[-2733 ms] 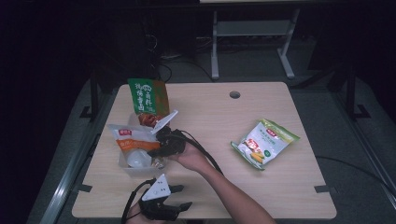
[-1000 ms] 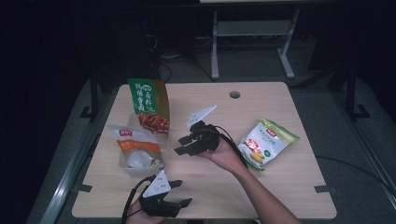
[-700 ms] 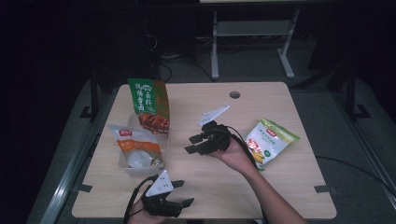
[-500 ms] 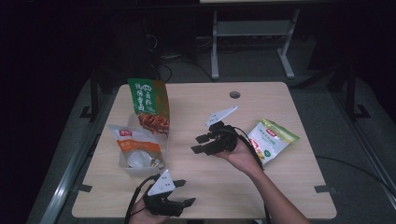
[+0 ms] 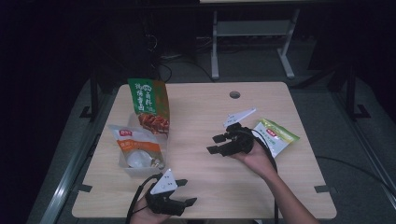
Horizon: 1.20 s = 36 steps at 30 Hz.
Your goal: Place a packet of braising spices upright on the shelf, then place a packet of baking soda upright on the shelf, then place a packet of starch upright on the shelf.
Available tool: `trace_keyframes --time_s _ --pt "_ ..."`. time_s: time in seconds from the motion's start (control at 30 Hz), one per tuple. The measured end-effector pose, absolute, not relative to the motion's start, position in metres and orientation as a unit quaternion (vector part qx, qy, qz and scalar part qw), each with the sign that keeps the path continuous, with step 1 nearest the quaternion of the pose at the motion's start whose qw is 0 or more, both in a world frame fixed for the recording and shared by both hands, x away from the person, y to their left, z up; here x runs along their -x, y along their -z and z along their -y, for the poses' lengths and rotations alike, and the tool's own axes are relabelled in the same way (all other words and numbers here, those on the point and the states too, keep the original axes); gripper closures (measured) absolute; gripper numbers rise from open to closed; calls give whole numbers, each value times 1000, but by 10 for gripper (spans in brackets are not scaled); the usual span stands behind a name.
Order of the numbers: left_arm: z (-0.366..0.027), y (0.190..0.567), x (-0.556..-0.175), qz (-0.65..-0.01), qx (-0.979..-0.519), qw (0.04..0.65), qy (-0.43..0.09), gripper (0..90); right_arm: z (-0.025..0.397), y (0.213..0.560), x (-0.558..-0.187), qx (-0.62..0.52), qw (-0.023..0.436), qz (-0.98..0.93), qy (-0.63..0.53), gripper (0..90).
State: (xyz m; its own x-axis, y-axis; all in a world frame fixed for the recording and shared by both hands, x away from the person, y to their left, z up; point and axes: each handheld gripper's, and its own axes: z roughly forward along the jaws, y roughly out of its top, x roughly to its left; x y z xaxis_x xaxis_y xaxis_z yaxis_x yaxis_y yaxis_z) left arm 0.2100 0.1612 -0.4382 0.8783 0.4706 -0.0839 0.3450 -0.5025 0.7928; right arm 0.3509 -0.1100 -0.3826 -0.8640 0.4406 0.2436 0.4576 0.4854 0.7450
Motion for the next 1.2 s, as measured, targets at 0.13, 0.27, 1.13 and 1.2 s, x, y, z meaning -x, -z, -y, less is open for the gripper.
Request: trace_keyframes --time_s 0.13,0.27,1.13,1.2 --pt "-160 439 -210 -236 -862 444 -68 319 125 388 -350 277 5 859 431 429" --pt "-161 439 -212 -234 -863 443 -67 313 140 393 -347 294 4 857 424 419" --pt "-141 430 -227 -233 -868 434 -58 293 221 397 -321 347 -36 845 405 347" --pt "-140 430 -228 -233 -868 434 -58 293 223 397 -321 349 -37 845 404 345"
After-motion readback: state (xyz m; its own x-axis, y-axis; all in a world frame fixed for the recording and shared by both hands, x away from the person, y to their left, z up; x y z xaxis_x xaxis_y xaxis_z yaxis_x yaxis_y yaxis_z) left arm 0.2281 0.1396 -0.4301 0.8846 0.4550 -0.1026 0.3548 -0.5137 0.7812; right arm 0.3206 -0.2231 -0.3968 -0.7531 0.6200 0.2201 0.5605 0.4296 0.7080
